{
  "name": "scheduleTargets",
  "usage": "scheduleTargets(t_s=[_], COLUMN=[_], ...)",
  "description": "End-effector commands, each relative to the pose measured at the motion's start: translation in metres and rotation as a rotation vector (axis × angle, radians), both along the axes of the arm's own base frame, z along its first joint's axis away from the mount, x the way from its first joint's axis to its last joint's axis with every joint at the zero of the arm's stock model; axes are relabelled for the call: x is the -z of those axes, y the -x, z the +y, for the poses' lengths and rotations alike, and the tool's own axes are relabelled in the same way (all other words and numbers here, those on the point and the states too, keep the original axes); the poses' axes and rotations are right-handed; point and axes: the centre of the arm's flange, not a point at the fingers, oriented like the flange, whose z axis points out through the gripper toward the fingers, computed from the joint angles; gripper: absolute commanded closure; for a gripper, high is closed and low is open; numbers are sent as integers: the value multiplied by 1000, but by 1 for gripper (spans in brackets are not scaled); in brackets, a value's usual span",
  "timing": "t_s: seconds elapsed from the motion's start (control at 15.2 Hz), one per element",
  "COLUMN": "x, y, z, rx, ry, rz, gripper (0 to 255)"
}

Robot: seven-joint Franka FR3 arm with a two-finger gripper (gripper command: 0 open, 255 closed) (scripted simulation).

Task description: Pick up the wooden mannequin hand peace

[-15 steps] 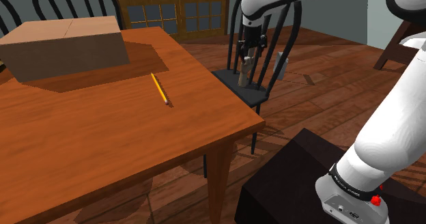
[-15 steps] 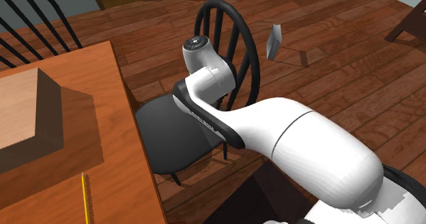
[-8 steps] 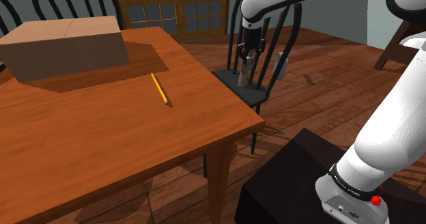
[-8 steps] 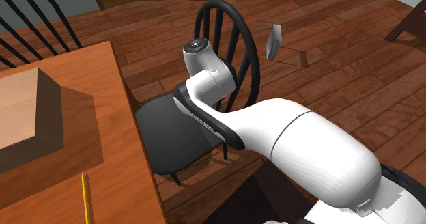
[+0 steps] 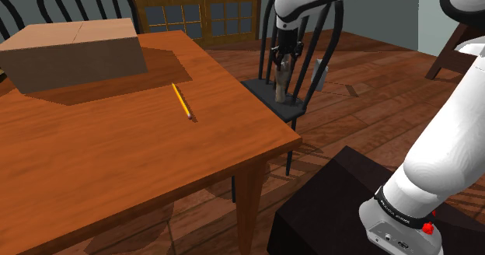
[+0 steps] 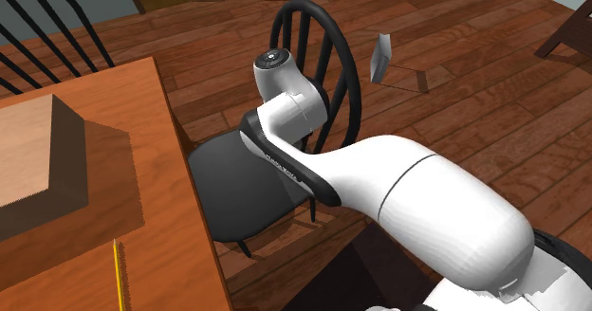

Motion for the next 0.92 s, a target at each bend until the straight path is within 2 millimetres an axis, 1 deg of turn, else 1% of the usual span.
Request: scheduleTargets(t_s=[0.0, 0.73, 0.86], x=[-10, -68, -69], y=[1, 1, 1], z=[0, 0, 0], rx=[0, 0, 0], ry=[0, 0, 0], rz=[0, 0, 0], gripper=[255, 255, 255])
